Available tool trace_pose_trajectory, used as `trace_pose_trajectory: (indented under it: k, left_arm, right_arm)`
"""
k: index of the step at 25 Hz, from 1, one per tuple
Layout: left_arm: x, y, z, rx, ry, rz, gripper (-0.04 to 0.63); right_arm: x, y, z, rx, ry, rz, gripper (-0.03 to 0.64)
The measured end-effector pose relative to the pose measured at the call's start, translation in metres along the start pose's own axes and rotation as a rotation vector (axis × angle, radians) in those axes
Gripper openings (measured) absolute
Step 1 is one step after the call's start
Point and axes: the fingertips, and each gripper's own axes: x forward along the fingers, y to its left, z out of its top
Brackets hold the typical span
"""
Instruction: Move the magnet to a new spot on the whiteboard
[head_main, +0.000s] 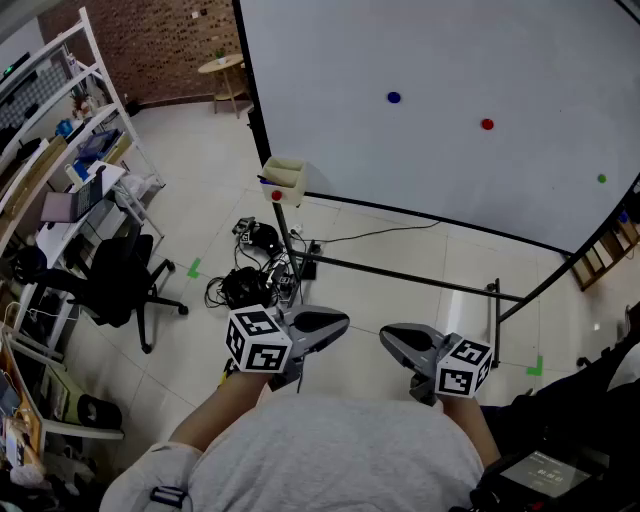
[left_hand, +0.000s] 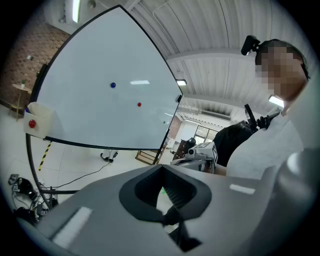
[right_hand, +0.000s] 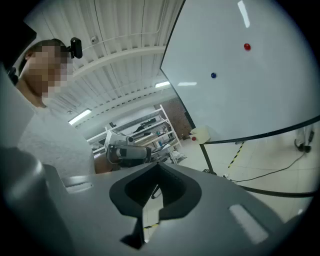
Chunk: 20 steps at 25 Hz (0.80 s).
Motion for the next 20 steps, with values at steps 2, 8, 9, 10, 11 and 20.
trace_pose_trajectory:
  k: [2,8,9,10,11,20]
  left_arm:
    - [0.005,0.002,-0.003,-0.005,-0.004,0.01,-0.017]
    - [0.008,0.022,0.001,-0.033,-0.041,0.066,-0.017]
    - [0.009,0.025,0.002,-0.032,-0.04,0.07,-0.017]
    - [0.011,0.028,0.004,-0.03,-0.037,0.072,-0.017]
    - [0.013,0.032,0.006,-0.027,-0.034,0.071,-0.017]
    - [0.023,0.1,0.028,-0.018,-0.023,0.05,-0.017]
  right_arm:
    - [-0.006,-0.008,-0.004,0.009,0.011,-0.01,0.003]
    - [-0.02,-0.022,-0.006,0.014,0.006,0.008,0.003]
    - [-0.022,-0.025,-0.004,0.018,-0.008,0.01,0.003]
    - [-0.024,-0.028,-0.002,0.023,-0.02,0.013,0.003]
    - [-0.024,-0.032,-0.001,0.028,-0.027,0.015,0.003]
    - [0.01,-0.075,0.006,0.026,-0.011,0.035,0.003]
